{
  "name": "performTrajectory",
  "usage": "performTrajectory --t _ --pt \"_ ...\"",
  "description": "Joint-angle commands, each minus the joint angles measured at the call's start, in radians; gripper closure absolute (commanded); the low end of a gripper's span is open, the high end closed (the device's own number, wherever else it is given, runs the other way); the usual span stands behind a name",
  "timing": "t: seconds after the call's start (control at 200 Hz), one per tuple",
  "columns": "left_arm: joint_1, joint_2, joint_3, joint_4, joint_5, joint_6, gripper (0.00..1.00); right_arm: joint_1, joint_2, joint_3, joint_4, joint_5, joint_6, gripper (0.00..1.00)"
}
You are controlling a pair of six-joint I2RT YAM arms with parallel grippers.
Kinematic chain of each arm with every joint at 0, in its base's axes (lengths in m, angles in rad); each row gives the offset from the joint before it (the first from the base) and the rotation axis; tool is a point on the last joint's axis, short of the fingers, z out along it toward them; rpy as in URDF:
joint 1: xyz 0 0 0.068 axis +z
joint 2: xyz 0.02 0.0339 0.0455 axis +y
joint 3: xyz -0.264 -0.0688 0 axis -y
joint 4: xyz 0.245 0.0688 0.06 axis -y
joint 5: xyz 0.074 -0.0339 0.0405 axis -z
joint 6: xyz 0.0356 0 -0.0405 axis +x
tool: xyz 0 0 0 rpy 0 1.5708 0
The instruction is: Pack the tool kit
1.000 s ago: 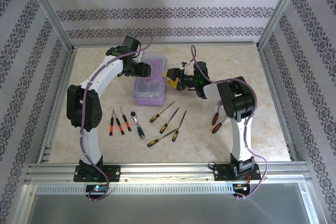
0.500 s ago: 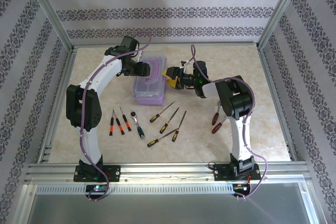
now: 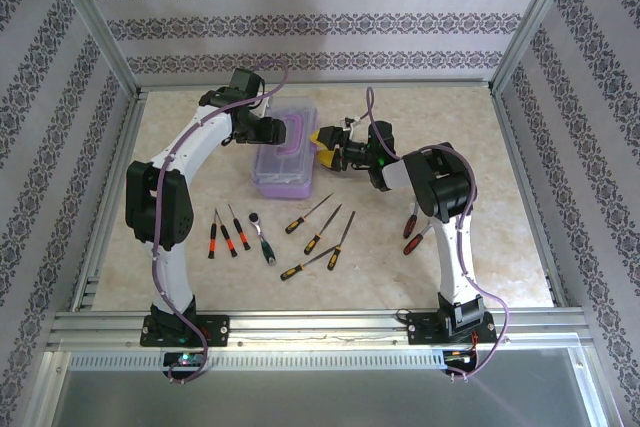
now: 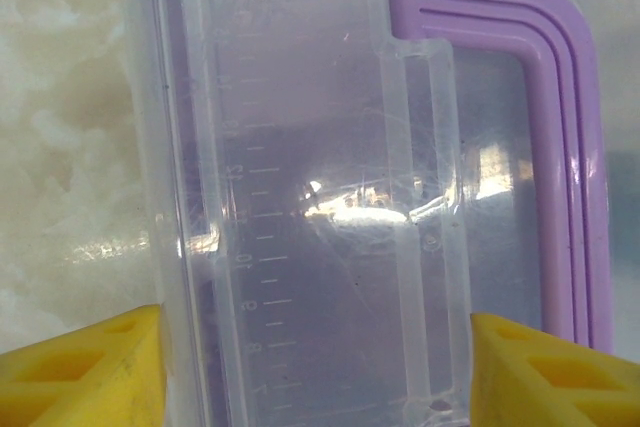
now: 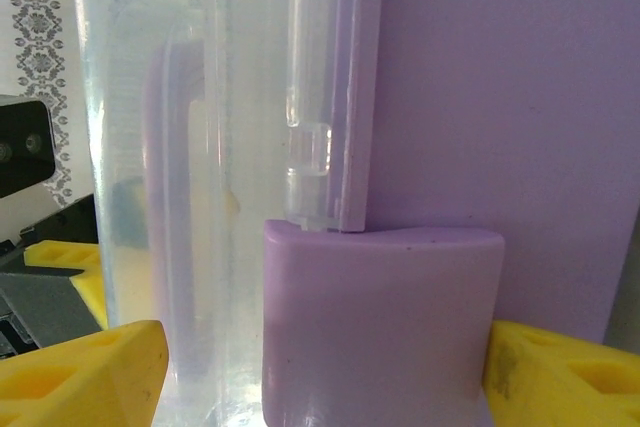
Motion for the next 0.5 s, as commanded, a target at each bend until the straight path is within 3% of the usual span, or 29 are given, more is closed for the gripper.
performTrajectory --t 0.0,0.11,0.26,0.495 --pt "0.006 0.058 -0.054 -0.043 0.045 -0.006 0.32 0.023 0.024 0.022 0.156 -0.017 0.077 0.20" --pt "0.005 0.074 -0.045 -0.061 -0.001 -0.012 0.32 0.016 0.052 0.031 0.331 -0.006 0.216 0.22" --pt "0.004 0.088 -0.029 -0.101 -0.114 -0.009 0.32 0.003 0.028 0.031 0.334 0.000 0.221 0.23" --pt "-0.006 0.102 -0.026 -0.113 -0.152 -0.001 0.32 -0.006 0.008 0.041 0.334 -0.013 0.227 0.24"
